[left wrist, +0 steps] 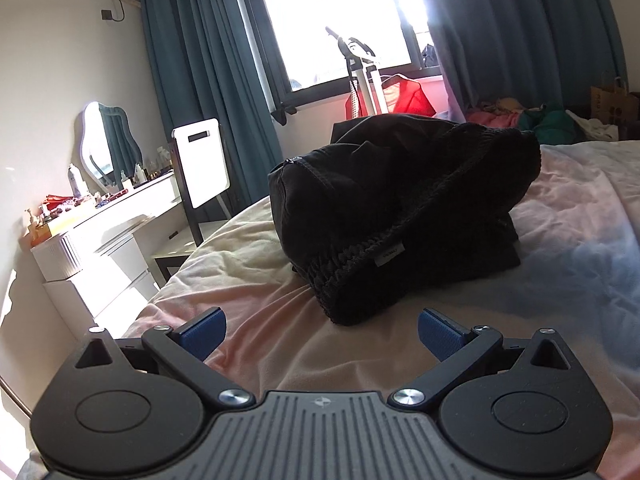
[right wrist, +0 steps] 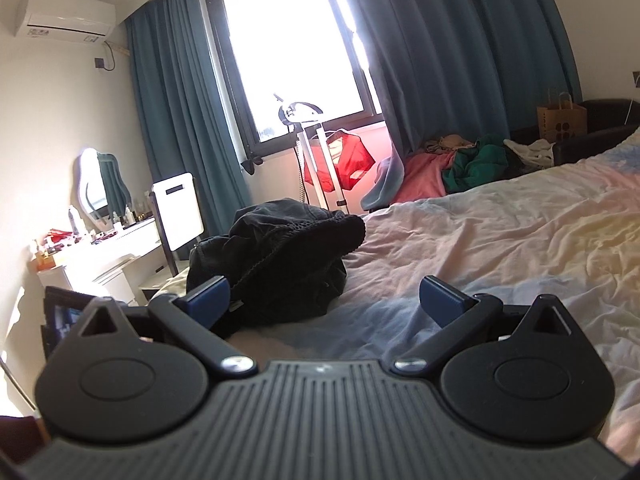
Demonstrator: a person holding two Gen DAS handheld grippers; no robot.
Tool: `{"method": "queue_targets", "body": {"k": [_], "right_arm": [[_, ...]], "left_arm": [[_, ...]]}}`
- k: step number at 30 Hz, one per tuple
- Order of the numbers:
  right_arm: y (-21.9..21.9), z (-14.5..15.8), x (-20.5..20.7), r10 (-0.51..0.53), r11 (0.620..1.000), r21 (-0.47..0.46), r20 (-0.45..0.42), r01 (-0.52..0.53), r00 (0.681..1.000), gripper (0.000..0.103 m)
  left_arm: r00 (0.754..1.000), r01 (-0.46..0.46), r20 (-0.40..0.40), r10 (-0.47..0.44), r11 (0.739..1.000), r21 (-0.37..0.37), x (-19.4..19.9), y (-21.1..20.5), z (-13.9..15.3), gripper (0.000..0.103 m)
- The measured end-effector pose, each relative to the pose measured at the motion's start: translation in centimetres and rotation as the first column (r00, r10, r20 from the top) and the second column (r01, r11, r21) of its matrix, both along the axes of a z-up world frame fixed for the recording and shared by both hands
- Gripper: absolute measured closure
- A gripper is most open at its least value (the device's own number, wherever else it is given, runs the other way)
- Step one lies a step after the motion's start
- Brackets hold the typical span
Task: Fold clothes
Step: 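Grasp a ribbed cuff with the left gripper while the right gripper grasps the other cuff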
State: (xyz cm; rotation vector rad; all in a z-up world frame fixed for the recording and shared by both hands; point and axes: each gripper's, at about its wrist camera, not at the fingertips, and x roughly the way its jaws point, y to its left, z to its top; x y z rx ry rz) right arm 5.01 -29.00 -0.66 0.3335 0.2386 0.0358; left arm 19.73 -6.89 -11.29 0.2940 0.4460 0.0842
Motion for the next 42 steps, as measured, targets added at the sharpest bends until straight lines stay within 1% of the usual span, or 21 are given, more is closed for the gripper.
{"method": "queue_targets", "body": {"k": [2, 5, 8, 10, 11, 13, 14, 16, 17, 18, 20, 22, 24, 28, 31, 34, 36, 39, 40, 41, 42], "right_arm": [[-0.3, -0.9, 0.8, 0.025, 0.998, 0.054, -0.019, -0.024, 1.0, 0.0], [-0.6, -2.4, 2.3, -0.009, 0.994, 0.111, -0.064, 0.016, 0.998, 0.0], [-1.0, -4.1, 3.8, -0.016, 0.986, 0.162, -0.105, 0.033, 0.994, 0.0], [-1.3, -5.2, 4.7, -0.017, 0.98, 0.193, -0.128, 0.041, 0.992, 0.0], [-1.3, -5.7, 5.1, -0.023, 0.981, 0.185, -0.135, 0.048, 0.991, 0.0], [-1.0, -6.4, 5.8, -0.042, 0.985, 0.159, -0.151, 0.066, 0.988, 0.0], [-0.6, -6.4, 6.1, -0.072, 0.991, 0.103, -0.157, 0.089, 0.985, 0.0], [0.8, -5.9, 5.7, -0.113, 0.994, -0.009, -0.093, 0.113, 0.989, 0.0], [1.5, -5.6, 5.4, -0.117, 0.992, -0.057, -0.048, 0.114, 0.992, 0.0], [2.2, -5.3, 5.1, -0.119, 0.988, -0.104, -0.004, 0.117, 0.993, 0.0], [3.3, -5.1, 4.9, -0.104, 0.98, -0.168, 0.033, 0.108, 0.994, 0.0], [3.7, -5.2, 5.0, -0.07, 0.979, -0.188, 0.022, 0.073, 0.997, 0.0], [3.7, -5.2, 5.1, -0.038, 0.983, -0.181, 0.018, 0.041, 0.999, 0.0], [4.0, -4.2, 3.9, -0.025, 0.984, -0.176, 0.078, 0.038, 0.997, 0.0], [4.4, -3.4, 3.2, 0.006, 0.984, -0.179, 0.089, 0.01, 0.996, 0.0], [5.2, -2.9, 2.2, 0.045, 0.973, -0.23, 0.125, -0.016, 0.991, 0.0], [5.6, -2.7, 1.6, 0.056, 0.968, -0.251, 0.14, -0.02, 0.988, 0.0], [6.3, -2.6, 1.1, 0.073, 0.961, -0.274, 0.136, -0.033, 0.988, 0.001], [6.4, -2.7, 1.0, 0.077, 0.962, -0.271, 0.128, -0.04, 0.989, 0.009], [6.4, -2.8, 1.2, 0.085, 0.964, -0.26, 0.106, -0.055, 0.991, 0.013], [6.5, -2.9, 1.4, 0.093, 0.966, -0.247, 0.081, -0.07, 0.992, 0.023]], "left_arm": [[1.0, -0.018, -0.004, 0.018, 0.999, 0.041, 2.1, -0.4, -1.0, 0.0], [1.0, 0.005, -0.018, -0.004, 1.0, 0.028, 5.0, -0.8, -1.9, 0.001], [1.0, 0.002, 0.023, -0.003, 1.0, 0.007, 7.6, -0.9, -2.3, 0.001], [0.998, -0.046, 0.05, 0.046, 0.999, 0.009, 9.4, -0.5, -2.5, 0.002], [0.995, -0.081, 0.056, 0.08, 0.996, 0.027, 10.3, -0.2, -2.8, 0.008], [0.986, -0.156, 0.069, 0.151, 0.985, 0.072, 12.2, 0.2, -3.3, 0.015], [0.982, -0.183, 0.07, 0.177, 0.98, 0.081, 12.9, 0.6, -3.4, 0.025], [0.972, -0.232, 0.069, 0.226, 0.968, 0.092, 14.2, 1.5, -3.7, 0.042], [0.971, -0.232, 0.077, 0.226, 0.97, 0.075, 14.4, 1.8, -3.4, 0.052], [0.971, -0.227, 0.086, 0.222, 0.972, 0.053, 14.4, 2.2, -3.0, 0.058], [0.976, -0.188, 0.108, 0.188, 0.982, -0.017, 13.6, 2.8, -1.7, 0.082], [0.976, -0.143, 0.162, 0.148, 0.989, -0.04, 12.5, 3.1, 0.2, 0.091], [0.966, -0.099, 0.238, 0.101, 0.995, -0.022, 11.2, 3.2, 2.2, 0.092], [0.951, -0.007, 0.309, 0.011, 1.0, -0.013, 7.5, 3.2, 7.2, 0.093], [0.949, 0.031, 0.314, -0.011, 0.998, -0.06, 3.9, 4.3, 10.4, 0.093], [0.951, 0.061, 0.308, -0.031, 0.994, -0.088, -1.0, 5.7, 13.0, 0.093], [0.951, 0.066, 0.306, -0.036, 0.994, -0.088, -4.1, 7.4, 14.0, 0.093], [0.966, 0.038, 0.257, -0.002, 0.99, -0.136, -8.0, 11.3, 14.4, 0.093], [0.971, 0.025, 0.237, 0.013, 0.988, -0.155, -9.3, 12.9, 14.3, 0.093], [0.976, 0.006, 0.216, 0.032, 0.985, -0.174, -9.8, 14.3, 13.9, 0.093], [0.98, -0.014, 0.194, 0.052, 0.981, -0.193, -10.2, 15.7, 13.5, 0.093]]}}
